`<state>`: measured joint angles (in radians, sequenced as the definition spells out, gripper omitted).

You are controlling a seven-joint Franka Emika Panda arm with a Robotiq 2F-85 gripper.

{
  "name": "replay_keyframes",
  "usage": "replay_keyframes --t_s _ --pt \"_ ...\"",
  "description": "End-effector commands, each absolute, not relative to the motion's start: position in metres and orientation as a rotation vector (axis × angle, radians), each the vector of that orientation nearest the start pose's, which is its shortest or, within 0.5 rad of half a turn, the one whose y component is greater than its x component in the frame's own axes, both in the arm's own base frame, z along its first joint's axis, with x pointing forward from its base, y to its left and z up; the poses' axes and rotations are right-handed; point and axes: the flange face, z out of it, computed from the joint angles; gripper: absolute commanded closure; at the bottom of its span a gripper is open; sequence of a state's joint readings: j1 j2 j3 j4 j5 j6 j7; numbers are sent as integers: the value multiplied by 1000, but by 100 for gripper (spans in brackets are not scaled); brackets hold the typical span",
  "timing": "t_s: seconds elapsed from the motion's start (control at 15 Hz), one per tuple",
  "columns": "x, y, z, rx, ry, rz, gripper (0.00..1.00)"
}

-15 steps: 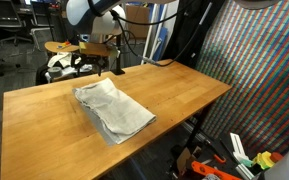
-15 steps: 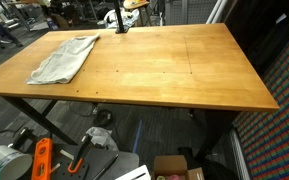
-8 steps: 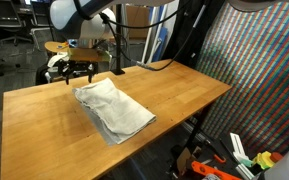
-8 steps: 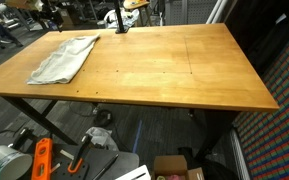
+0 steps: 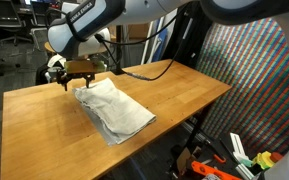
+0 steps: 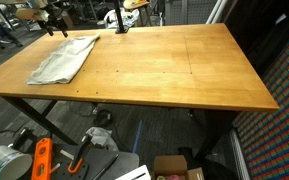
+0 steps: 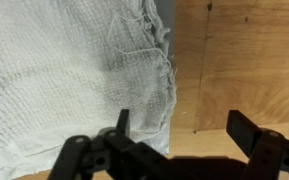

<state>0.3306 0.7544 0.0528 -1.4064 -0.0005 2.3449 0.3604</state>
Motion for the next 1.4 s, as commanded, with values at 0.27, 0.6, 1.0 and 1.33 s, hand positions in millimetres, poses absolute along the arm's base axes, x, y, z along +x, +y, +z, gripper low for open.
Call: replay_keyframes --t_s 0.27,0.6,1.0,1.33 --pt "732 271 264 -3077 145 -320 0" --pt "744 257 253 -3109 233 -265 0" --pt "747 255 240 -3145 245 -186 26" --pt "752 255 240 -3143 262 -169 65"
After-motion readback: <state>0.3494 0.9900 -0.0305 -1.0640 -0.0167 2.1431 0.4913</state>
